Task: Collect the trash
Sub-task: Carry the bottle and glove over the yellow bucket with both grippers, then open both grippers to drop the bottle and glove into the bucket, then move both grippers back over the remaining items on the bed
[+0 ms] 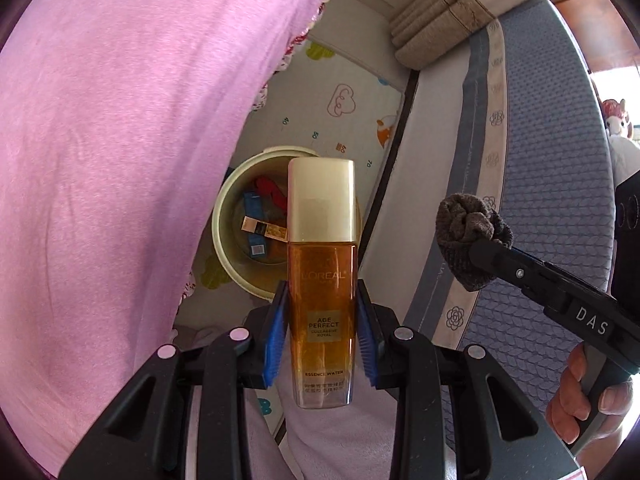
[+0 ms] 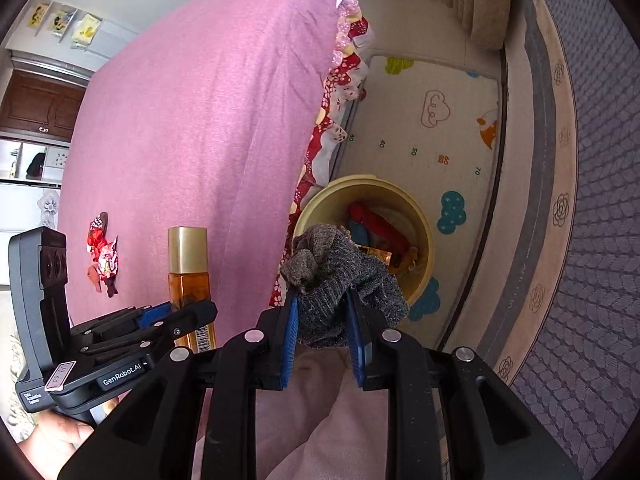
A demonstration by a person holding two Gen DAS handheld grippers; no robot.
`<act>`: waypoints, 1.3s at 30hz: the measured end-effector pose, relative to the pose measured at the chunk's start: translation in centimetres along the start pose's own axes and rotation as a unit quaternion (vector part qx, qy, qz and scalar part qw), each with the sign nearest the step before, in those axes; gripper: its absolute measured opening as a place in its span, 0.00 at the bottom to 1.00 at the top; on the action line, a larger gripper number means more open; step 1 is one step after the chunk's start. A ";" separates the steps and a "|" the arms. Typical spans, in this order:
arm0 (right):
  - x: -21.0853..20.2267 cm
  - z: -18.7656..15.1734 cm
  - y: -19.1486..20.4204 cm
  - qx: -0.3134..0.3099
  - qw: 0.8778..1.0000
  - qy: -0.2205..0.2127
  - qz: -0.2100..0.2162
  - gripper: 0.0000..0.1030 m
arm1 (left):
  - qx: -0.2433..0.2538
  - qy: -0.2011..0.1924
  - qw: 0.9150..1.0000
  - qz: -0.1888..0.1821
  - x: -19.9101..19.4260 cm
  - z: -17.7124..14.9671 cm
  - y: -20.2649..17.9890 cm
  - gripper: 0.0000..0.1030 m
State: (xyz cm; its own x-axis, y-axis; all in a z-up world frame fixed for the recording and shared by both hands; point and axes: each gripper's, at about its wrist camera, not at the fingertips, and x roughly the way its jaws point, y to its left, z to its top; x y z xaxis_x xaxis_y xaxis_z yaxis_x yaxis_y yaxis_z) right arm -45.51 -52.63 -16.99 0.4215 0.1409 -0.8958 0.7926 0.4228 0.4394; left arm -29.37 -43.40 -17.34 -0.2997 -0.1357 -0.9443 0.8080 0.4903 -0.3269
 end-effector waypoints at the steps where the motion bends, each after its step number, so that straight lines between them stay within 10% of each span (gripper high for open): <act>1: 0.2 0.1 -0.2 0.001 1.000 0.002 0.003 0.21 | 0.002 0.003 1.000 0.001 0.4 0.1 -0.2 0.31; 10: 2.3 0.8 -1.4 0.008 0.999 0.034 0.016 0.31 | -0.005 0.027 1.000 0.002 3.3 0.9 -0.1 0.32; 13: 2.9 0.9 -2.0 0.018 0.999 0.045 0.012 0.35 | -0.009 0.030 0.999 0.020 3.8 1.3 0.2 0.73; 39: 2.5 1.8 -0.8 0.020 0.999 0.043 -0.008 0.37 | -0.016 0.012 1.000 -0.001 2.6 1.9 1.6 0.72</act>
State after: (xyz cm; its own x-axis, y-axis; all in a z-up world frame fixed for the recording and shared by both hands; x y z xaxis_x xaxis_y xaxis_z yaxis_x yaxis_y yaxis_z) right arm -44.32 -54.18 -19.46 0.3697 0.2113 -0.9048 0.8168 0.3903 0.4249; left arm -27.89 -44.58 -20.41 -0.3135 -0.1157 -0.9425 0.7908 0.5176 -0.3266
